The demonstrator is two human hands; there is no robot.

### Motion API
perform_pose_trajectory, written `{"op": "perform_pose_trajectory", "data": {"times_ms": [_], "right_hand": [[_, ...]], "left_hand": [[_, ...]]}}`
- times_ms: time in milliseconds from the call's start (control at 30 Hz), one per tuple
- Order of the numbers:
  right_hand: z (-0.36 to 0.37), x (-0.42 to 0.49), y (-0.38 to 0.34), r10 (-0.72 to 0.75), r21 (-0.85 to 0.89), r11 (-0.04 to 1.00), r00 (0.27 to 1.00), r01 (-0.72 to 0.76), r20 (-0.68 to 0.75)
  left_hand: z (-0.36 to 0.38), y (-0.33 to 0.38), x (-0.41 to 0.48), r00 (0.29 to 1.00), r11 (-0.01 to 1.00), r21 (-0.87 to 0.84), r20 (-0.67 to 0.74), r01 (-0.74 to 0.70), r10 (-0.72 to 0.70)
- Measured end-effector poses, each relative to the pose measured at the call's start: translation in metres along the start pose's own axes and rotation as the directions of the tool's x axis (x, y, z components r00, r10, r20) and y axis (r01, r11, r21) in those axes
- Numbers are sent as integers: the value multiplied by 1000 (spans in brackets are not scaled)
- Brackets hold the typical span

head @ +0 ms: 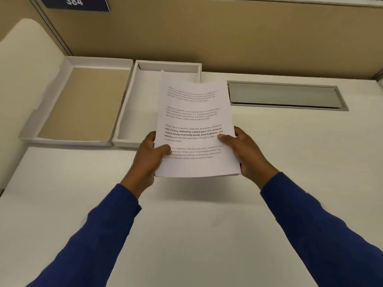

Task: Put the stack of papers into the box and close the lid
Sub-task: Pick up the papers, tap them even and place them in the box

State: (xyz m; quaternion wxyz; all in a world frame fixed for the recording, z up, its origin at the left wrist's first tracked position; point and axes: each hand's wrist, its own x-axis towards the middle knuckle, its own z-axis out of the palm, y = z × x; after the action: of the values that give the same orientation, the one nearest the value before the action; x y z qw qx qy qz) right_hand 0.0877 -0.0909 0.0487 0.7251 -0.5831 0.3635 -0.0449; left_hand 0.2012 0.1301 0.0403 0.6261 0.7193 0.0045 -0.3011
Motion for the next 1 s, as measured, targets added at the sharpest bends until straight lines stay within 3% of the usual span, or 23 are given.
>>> {"op": "perform_pose_trajectory", "data": {"times_ms": [267,800,1000], "right_hand": [[77,72,-28,33,-59,998,999,-33,4],[137,161,-11,72,-145,986,991,-88,-112],[139,155,-7,-20,-318,947,982,-41,-186]], "left_hand": [[-58,29,85,999,999,21,-41,27,-26],[-84,26,192,995,908,414,-97,70,-32],[-80,14,179,979,841,541,-176,11,101]]}}
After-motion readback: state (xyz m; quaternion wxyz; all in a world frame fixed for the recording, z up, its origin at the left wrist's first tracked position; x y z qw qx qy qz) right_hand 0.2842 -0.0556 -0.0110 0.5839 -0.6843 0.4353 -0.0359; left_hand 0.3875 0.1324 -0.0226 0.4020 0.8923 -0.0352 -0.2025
